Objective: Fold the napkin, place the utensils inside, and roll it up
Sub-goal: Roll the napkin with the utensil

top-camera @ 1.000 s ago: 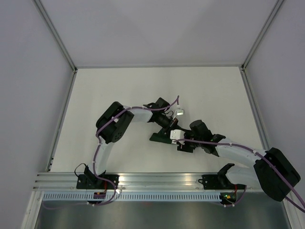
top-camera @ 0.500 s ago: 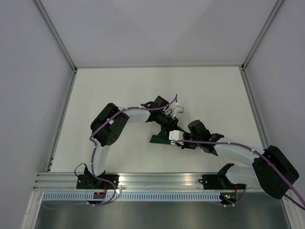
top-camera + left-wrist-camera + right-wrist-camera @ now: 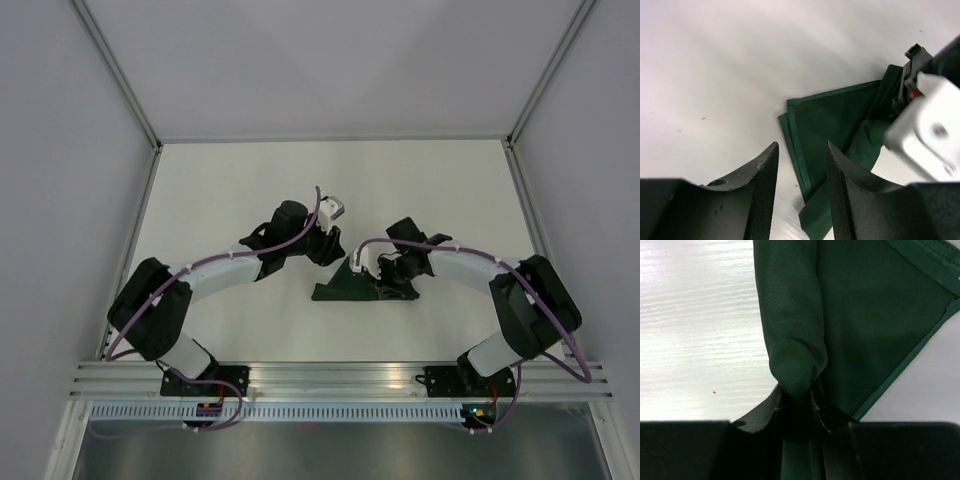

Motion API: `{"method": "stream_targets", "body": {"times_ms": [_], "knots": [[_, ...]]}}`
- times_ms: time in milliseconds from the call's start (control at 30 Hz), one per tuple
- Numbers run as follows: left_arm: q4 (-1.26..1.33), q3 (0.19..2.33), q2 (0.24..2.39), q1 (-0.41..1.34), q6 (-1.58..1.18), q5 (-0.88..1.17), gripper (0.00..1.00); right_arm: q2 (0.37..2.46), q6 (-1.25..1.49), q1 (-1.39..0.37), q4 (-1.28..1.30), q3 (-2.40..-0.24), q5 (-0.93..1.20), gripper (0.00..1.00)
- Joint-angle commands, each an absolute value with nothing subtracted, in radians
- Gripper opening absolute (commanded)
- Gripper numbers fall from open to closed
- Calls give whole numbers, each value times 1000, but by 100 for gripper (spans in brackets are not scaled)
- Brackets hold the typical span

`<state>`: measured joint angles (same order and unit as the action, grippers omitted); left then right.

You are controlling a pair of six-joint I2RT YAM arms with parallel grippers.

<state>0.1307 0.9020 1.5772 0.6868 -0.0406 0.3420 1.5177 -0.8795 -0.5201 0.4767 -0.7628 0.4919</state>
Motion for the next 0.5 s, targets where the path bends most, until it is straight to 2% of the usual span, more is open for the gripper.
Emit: {"method": "stream_targets", "body": {"times_ms": [0, 167, 300, 467], "knots": [[285, 801, 1456, 709, -55, 120, 48, 1697, -974, -450, 733, -863, 589, 15], [429, 639, 1391, 849, 92, -134, 50, 1952, -1055, -390, 931, -1069, 652, 15], [538, 592, 1408, 975, 205, -228, 52, 2081, -1078, -373, 1009, -1173, 667, 15], [575, 609, 1529, 1118, 314, -293, 53, 2161, -1085, -351, 1049, -1245, 690, 15]]}}
